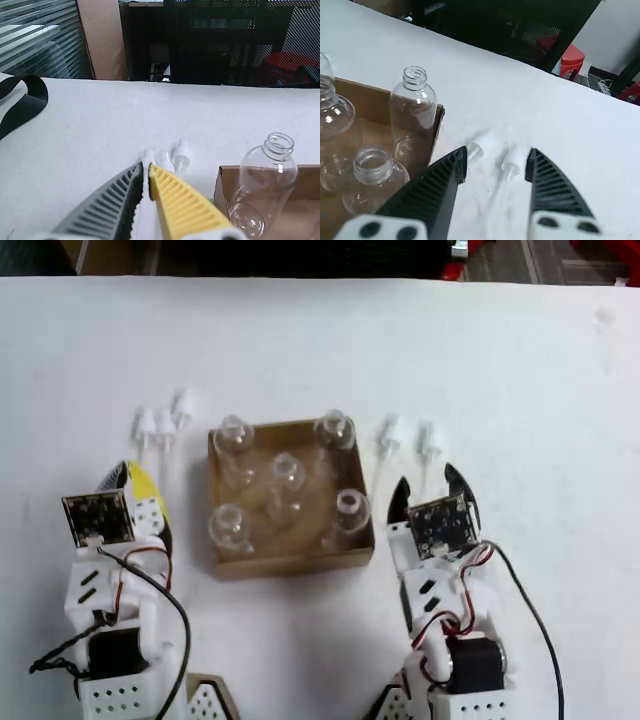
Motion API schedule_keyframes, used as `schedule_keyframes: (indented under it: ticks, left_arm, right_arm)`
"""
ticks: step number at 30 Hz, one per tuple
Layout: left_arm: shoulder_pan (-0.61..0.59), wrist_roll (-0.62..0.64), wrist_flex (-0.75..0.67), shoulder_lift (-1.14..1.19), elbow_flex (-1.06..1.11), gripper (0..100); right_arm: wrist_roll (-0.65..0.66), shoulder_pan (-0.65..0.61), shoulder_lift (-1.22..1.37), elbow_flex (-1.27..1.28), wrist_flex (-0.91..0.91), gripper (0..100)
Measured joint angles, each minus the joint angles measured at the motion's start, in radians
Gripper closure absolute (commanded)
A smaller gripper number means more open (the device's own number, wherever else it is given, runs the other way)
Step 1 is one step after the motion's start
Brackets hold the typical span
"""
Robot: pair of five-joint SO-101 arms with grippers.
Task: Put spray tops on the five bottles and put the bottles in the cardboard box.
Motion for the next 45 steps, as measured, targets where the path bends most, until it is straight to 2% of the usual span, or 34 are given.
schedule_keyframes:
  ticks: [4, 10, 25, 35, 45]
  left_arm:
    - [0.000, 0.000, 0.000, 0.000, 0.000, 97]
    - [0.000, 0.000, 0.000, 0.000, 0.000, 97]
    - [0.000, 0.000, 0.000, 0.000, 0.000, 97]
    - [0.000, 0.000, 0.000, 0.000, 0.000, 97]
    - [0.000, 0.000, 0.000, 0.000, 0.000, 97]
  right_arm:
    - [-0.117, 0.077, 0.000, 0.000, -0.038, 95.1]
    - [-0.245, 0.163, -0.002, 0.005, -0.066, 98.2]
    - [-0.262, 0.169, -0.003, 0.069, -0.140, 98.1]
    - [-0.264, 0.169, 0.002, 0.222, -0.436, 98.1]
    - [-0.264, 0.169, 0.003, 0.226, -0.457, 98.1]
